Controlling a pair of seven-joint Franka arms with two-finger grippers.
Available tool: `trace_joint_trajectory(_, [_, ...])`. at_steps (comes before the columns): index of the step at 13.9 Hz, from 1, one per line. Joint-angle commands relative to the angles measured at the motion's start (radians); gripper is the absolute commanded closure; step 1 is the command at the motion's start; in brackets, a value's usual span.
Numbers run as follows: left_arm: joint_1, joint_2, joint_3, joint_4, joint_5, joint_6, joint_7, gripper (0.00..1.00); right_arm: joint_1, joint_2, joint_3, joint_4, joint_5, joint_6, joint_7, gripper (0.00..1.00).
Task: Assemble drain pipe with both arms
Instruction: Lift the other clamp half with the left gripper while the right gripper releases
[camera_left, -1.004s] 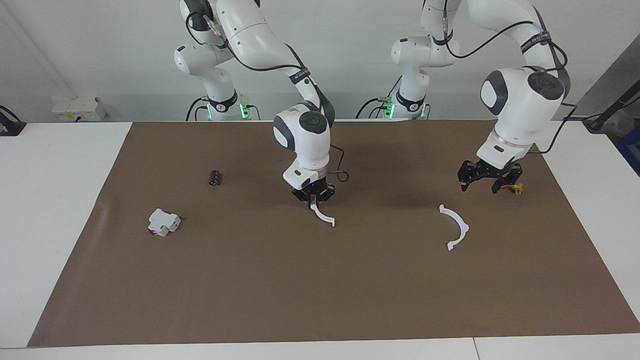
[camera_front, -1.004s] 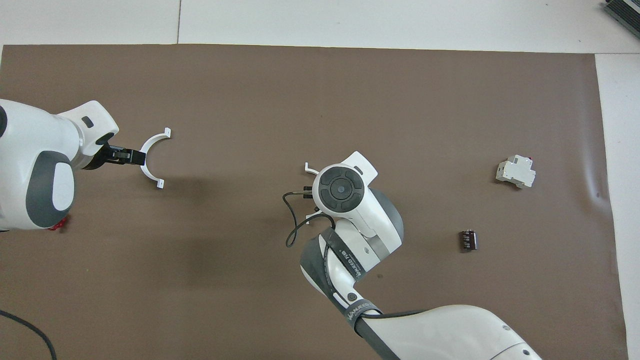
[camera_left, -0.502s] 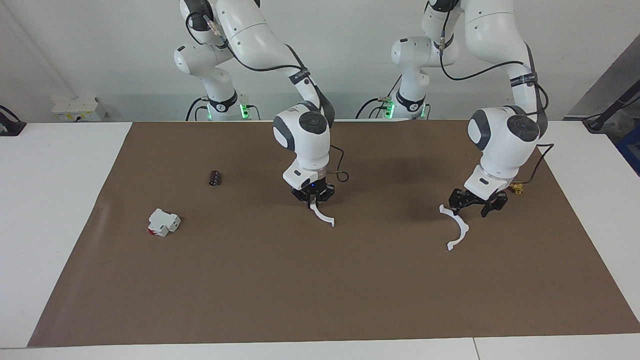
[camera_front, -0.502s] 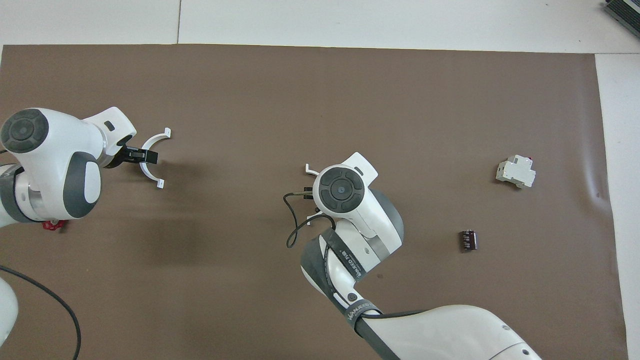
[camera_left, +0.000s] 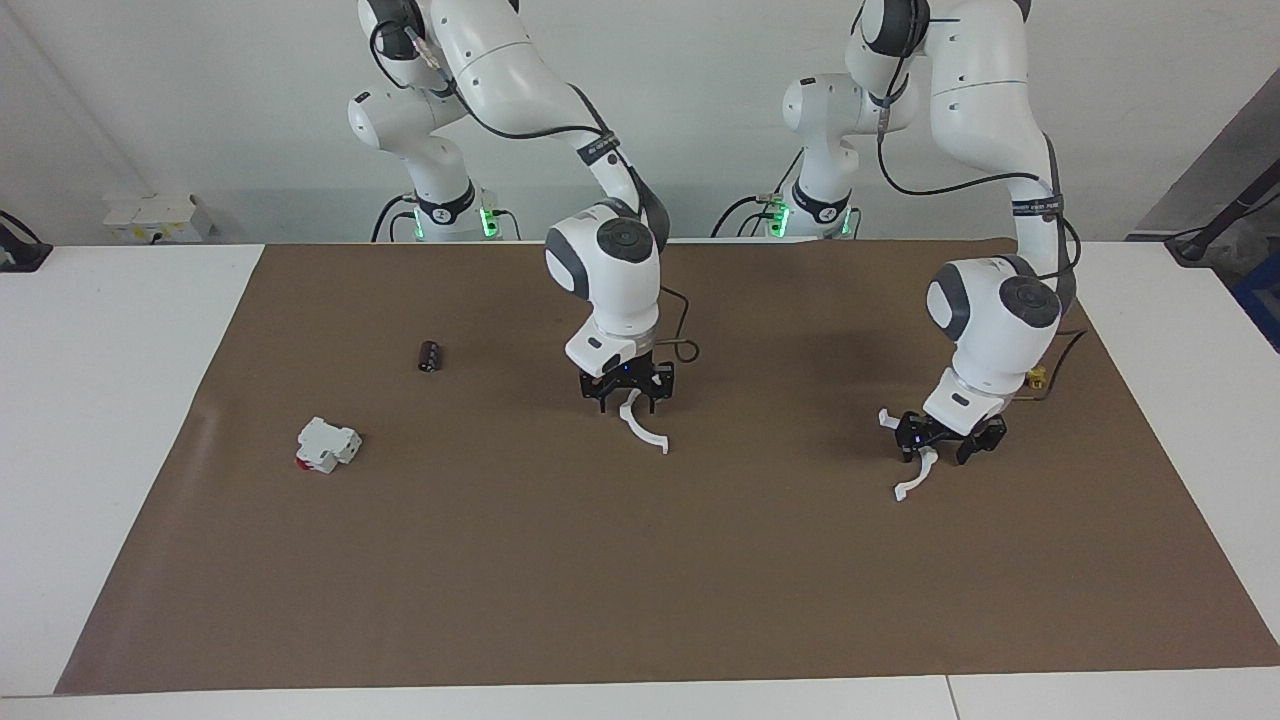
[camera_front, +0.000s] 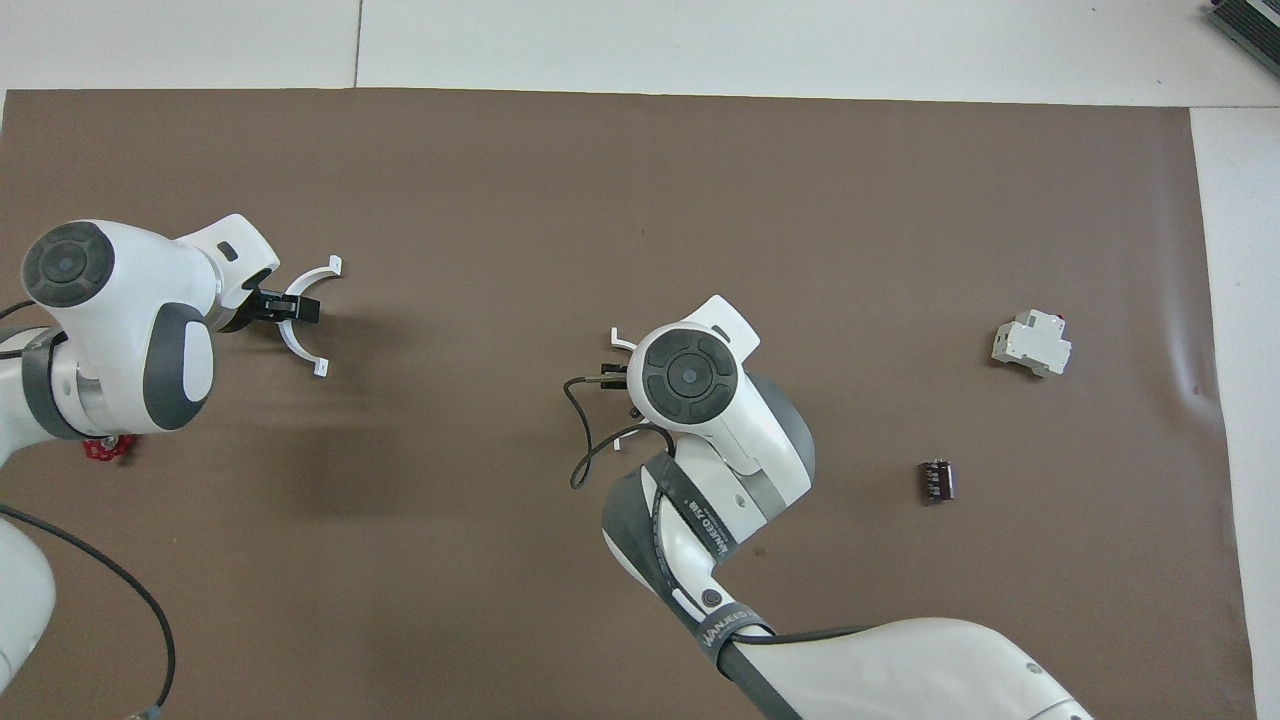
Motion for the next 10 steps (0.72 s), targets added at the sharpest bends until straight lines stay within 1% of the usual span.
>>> trace_joint_trajectory(1, [0.006,0.013,-0.006,0.019,-0.011,0.001,-0.004,0.42,-0.069,-0.122,0.004,-0.02,-0.024,-0.039,-0.014,0.0])
trace_joint_trajectory(2, [0.0,0.013,-0.004,0.019,-0.013,-0.002,-0.008,0.53,-0.101,-0.157,0.004,-0.02,-0.024,-0.069,-0.03,0.0])
trace_joint_trajectory(4, [-0.003,0.011,-0.004,0.017,-0.014,-0.012,-0.012,0.74,-0.17,-0.211,0.002,-0.012,-0.023,-0.135,-0.146,0.0])
trace_joint_trajectory(6, [-0.005,-0.002,-0.004,0.009,-0.014,-0.04,-0.018,0.99,-0.256,-0.252,0.002,-0.007,-0.012,-0.169,-0.248,0.0])
trace_joint_trajectory(8, [-0.006,-0.025,-0.004,0.006,-0.014,-0.066,-0.027,1.0,-0.32,-0.295,0.001,-0.001,-0.01,-0.21,-0.325,0.0])
trace_joint_trajectory(9, [-0.018,-0.041,-0.004,0.003,-0.014,-0.074,-0.043,1.0,-0.356,-0.312,0.001,0.011,-0.009,-0.25,-0.377,0.0])
trace_joint_trajectory(10, [-0.038,-0.048,-0.004,0.0,-0.014,-0.081,-0.061,1.0,-0.377,-0.326,0.001,0.028,-0.009,-0.317,-0.438,0.0])
